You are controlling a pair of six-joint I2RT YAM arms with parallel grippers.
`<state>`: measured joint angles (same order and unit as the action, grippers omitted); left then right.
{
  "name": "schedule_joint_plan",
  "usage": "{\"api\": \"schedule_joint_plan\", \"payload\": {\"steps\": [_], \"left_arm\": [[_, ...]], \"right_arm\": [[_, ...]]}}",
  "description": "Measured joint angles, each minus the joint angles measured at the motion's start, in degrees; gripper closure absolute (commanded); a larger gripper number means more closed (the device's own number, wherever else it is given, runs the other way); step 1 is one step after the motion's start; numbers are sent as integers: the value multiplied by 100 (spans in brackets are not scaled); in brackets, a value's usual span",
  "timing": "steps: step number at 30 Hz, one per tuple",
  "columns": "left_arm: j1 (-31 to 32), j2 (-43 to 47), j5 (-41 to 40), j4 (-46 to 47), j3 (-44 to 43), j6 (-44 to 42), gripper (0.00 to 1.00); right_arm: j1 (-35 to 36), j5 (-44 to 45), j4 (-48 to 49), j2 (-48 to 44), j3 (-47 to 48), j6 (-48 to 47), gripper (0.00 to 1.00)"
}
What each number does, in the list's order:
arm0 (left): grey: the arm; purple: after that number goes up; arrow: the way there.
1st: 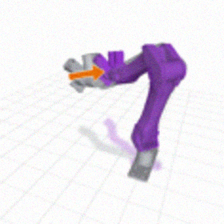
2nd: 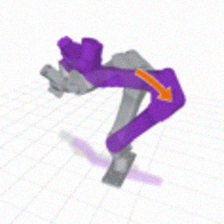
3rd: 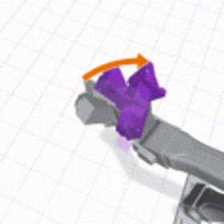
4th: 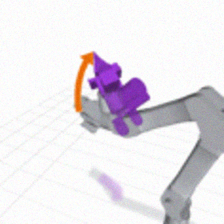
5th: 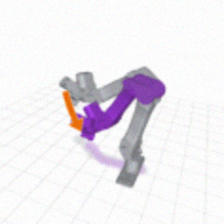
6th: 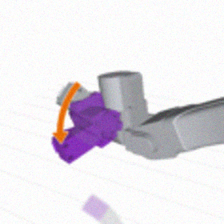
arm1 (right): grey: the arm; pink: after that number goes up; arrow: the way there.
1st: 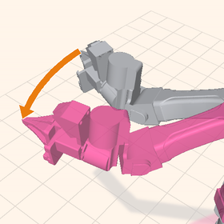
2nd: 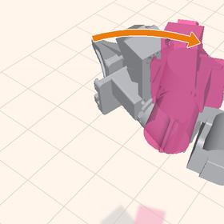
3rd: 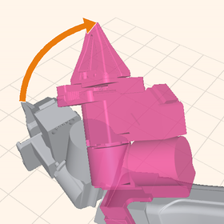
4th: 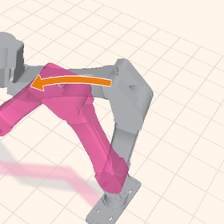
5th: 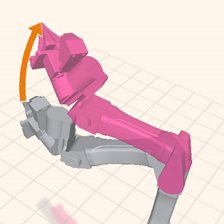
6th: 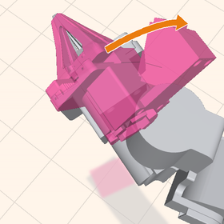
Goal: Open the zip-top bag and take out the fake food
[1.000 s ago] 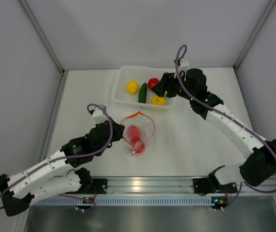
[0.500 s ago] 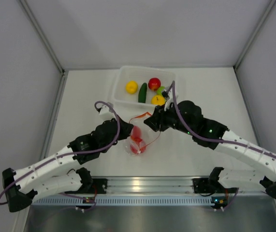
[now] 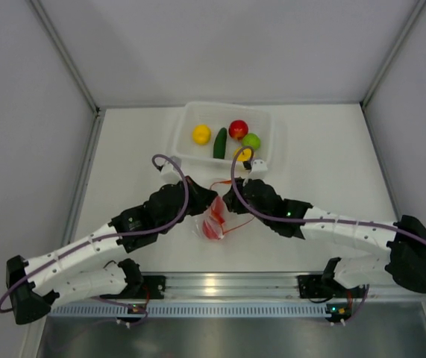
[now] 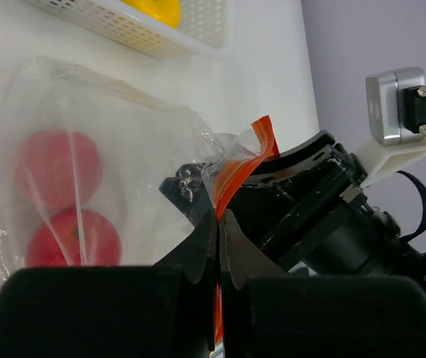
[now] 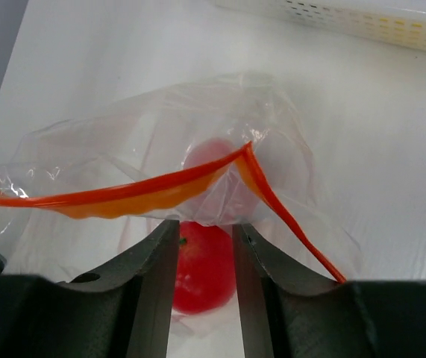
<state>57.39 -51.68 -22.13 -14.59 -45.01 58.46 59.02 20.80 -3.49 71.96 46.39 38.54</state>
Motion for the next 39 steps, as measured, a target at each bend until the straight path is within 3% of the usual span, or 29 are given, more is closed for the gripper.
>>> {"api": "schedule_joint_plan", "payload": {"steps": [6,14,27,31,39], "left_arm": [[59,-369,243,389,0,85,100],[129,-680,94,466,0,103,100],[337,-210,190,778,15,243,100],[337,-160,223,782,26,271,100],[378,-173,407,931,131,280,100]], "right_arm": [[407,531,739,350,-195,415,66],[492,1095,835,800,-151,669,73],[181,1274,979,837,-885,798,79],[-188,1510,669,422,-935,577,83],[-584,2828,-1123,-245,-339,-380,82]]}}
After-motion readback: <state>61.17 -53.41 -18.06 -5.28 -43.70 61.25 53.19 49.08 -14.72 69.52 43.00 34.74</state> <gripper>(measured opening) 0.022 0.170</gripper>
